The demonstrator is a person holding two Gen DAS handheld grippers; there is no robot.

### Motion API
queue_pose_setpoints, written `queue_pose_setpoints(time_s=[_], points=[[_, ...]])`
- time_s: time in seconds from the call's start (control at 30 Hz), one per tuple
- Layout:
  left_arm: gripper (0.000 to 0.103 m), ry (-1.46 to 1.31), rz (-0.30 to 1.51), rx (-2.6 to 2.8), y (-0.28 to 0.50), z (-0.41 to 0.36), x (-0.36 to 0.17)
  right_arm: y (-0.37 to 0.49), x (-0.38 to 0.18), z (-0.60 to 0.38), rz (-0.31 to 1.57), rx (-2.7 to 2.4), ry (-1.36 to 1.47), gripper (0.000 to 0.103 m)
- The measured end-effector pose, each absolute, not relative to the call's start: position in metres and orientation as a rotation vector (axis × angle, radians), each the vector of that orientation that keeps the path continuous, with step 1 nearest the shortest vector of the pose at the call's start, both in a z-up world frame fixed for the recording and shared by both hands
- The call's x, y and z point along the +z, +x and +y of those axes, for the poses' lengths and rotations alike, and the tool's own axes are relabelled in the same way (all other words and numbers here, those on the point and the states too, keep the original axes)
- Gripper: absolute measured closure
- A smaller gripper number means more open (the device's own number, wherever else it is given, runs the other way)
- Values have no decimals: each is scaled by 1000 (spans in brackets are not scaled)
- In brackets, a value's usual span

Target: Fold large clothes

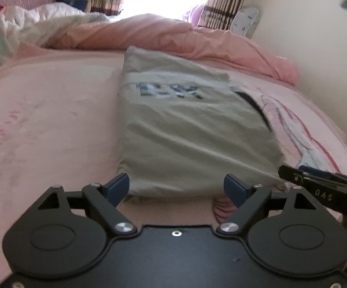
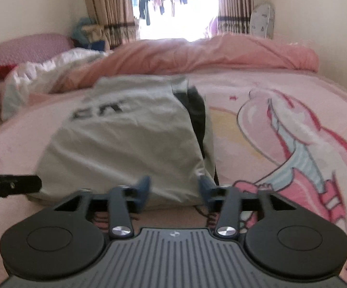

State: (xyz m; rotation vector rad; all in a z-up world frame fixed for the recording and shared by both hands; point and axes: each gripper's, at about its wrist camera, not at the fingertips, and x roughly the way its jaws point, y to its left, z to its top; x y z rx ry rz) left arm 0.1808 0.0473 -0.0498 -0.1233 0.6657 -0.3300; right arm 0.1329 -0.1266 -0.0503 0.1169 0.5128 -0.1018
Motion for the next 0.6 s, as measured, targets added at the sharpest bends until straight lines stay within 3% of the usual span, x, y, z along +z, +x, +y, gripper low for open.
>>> queue_pose_setpoints(time_s=[0.27,0.6], points=[[6,-54,670,-245,96,53,-13,46,-8,-112,490,-85,52,27],[5,-132,703,-196,42,65,-14,9,-13,-104,556,-109,66,26]])
